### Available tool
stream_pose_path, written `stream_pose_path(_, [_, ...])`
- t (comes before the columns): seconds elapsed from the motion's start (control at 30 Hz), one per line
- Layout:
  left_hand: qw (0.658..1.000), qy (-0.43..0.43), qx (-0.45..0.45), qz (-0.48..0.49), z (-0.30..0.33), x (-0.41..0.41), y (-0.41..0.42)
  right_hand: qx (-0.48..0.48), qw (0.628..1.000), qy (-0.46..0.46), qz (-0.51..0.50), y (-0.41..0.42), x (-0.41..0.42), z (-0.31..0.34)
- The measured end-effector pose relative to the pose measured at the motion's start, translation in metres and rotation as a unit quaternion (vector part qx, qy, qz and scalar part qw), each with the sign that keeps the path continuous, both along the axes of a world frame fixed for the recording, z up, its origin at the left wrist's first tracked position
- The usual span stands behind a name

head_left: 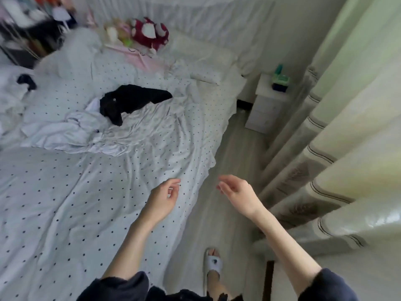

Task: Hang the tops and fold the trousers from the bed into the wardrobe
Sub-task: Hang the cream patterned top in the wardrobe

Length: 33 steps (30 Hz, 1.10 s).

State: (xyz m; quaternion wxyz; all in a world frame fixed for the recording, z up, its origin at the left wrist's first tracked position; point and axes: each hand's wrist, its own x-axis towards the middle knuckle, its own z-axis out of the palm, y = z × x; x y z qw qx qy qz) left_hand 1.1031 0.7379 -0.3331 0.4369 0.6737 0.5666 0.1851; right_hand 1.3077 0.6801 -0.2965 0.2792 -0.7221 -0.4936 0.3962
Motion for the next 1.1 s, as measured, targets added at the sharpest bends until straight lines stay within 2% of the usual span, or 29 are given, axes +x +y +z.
stream_pose_path(0.2, [0.997, 0.000, -0.041, 0.058, 0.013, 0.048, 0.086, -0.019, 0.997, 0.030, 0.062, 0.132, 0.051, 0.004])
stream_pose_path(0.33, [0.989, 0.007, -0.034, 0.142, 0.009, 0.053, 0.152, -0.028, 0.991, 0.035, 0.129, 0.221, 0.062, 0.002])
stream_pose_path(0.47, [0.982, 0.016, -0.023, 0.186, -0.006, 0.058, 0.215, -0.045, 0.982, 0.030, 0.178, 0.297, 0.066, -0.014])
stream_pose_path(0.77, [0.969, 0.036, -0.044, 0.239, -0.048, 0.067, 0.368, -0.069, 0.954, -0.053, 0.288, 0.481, 0.063, -0.038])
stream_pose_path(0.87, [0.967, 0.066, -0.088, 0.229, -0.067, 0.070, 0.408, -0.083, 0.939, -0.080, 0.324, 0.533, 0.062, -0.052])
stream_pose_path(0.97, [0.961, 0.094, -0.127, 0.228, -0.095, 0.077, 0.445, -0.094, 0.917, -0.115, 0.371, 0.580, 0.063, -0.079])
stream_pose_path(1.1, [0.948, 0.134, -0.165, 0.239, -0.147, 0.089, 0.495, -0.061, 0.883, -0.162, 0.436, 0.648, 0.058, -0.139])
